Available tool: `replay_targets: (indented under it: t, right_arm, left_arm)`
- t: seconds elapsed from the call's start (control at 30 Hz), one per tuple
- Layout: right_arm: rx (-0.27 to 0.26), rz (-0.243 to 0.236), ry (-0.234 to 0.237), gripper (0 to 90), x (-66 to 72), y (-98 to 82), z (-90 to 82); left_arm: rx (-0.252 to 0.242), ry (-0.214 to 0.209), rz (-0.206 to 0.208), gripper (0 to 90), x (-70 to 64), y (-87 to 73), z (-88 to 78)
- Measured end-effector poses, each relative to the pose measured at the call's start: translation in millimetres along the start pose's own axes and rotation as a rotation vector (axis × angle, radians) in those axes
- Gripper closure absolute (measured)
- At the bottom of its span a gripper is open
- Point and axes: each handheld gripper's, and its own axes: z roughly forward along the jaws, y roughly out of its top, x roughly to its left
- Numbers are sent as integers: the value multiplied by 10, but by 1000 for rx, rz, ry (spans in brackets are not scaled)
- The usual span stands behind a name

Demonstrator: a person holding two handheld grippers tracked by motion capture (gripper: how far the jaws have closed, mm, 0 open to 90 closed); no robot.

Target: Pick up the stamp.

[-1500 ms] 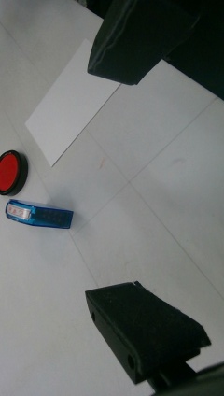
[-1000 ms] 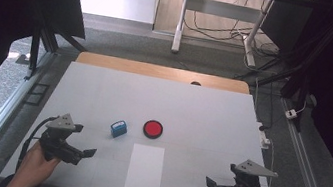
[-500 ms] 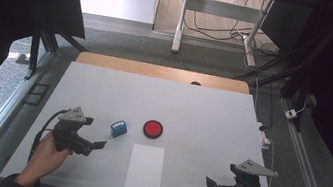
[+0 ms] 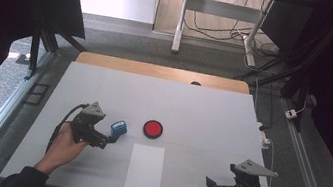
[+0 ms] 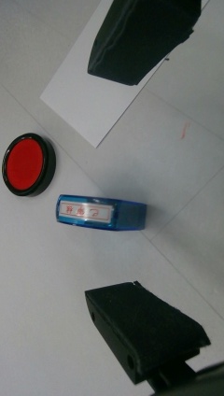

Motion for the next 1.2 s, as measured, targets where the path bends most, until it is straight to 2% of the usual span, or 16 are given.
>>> replay_targets:
  t: [0.2,0.37,0.47,0.67,0.8,0.9,0.93,1.0,1.2]
  right_arm:
    - [2,-1,-2,0,-1,0,-2]
    - [1,-2,-2,0,0,0,1]
    - [1,-2,-1,0,0,0,1]
    - [1,-3,-1,0,0,0,1]
    - [-1,-4,1,0,1,-1,1]
    - [-1,-7,1,0,2,-1,2]
    - [-1,-7,1,0,2,-1,2]
    - [0,-7,1,0,2,0,4]
    - [0,-7,2,0,4,0,5]
  left_arm:
    - [20,-26,3,0,51,72,135]
    - [35,-30,10,0,96,106,218]
    - [81,-6,45,0,119,119,299]
    - [111,16,68,8,135,139,366]
    - [128,55,96,158,125,150,366]
    - [134,43,92,286,139,154,366]
    - [139,43,94,286,138,155,371]
    - [142,30,98,371,141,157,374]
    - [137,15,107,490,143,177,356]
